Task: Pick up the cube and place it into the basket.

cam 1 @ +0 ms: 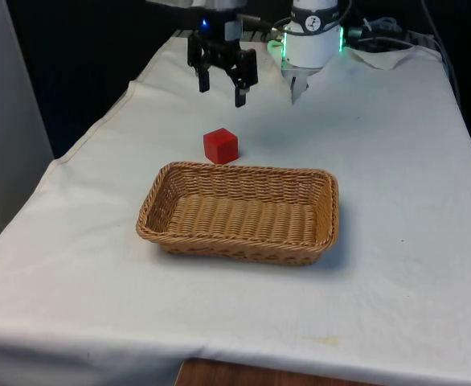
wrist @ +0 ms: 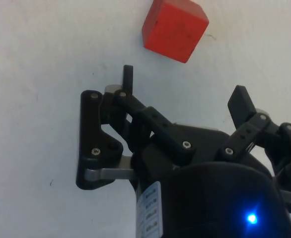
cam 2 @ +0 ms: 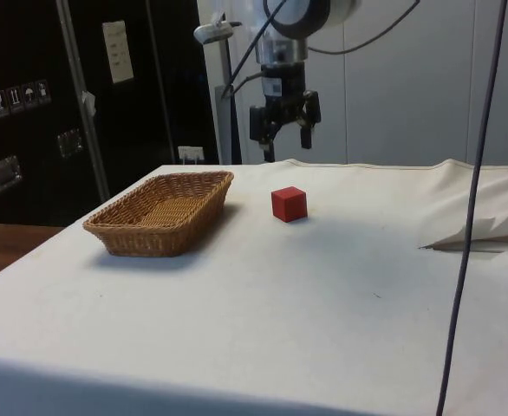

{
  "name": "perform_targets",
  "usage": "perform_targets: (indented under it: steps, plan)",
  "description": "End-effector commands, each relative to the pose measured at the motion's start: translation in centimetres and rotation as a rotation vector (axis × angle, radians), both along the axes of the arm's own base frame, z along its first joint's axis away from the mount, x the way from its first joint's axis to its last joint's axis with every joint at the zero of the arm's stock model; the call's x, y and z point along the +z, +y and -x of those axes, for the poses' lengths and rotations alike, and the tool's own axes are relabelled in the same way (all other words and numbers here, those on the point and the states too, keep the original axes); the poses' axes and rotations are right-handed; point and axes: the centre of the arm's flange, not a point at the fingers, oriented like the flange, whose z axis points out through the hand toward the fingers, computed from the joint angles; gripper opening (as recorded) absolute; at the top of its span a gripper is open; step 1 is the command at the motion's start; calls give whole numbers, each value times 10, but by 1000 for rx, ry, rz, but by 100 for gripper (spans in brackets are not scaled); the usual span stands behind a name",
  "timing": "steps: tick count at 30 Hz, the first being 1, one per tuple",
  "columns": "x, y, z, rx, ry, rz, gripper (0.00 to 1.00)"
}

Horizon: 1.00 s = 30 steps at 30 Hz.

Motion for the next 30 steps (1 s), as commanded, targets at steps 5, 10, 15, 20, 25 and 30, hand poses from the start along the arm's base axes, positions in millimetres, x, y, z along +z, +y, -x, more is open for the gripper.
perform_targets:
  steps: [5,10,15,20,25,30]
  plan:
    - [-16,4,0,-13,-2,3,100]
    - [-27,7,-1,-20,4,11,100]
    - [-36,10,-2,-27,8,17,100]
    - [-47,13,-3,-33,11,25,100]
    - [-62,16,-4,-37,12,36,100]
    - [-72,15,-6,-43,10,43,100]
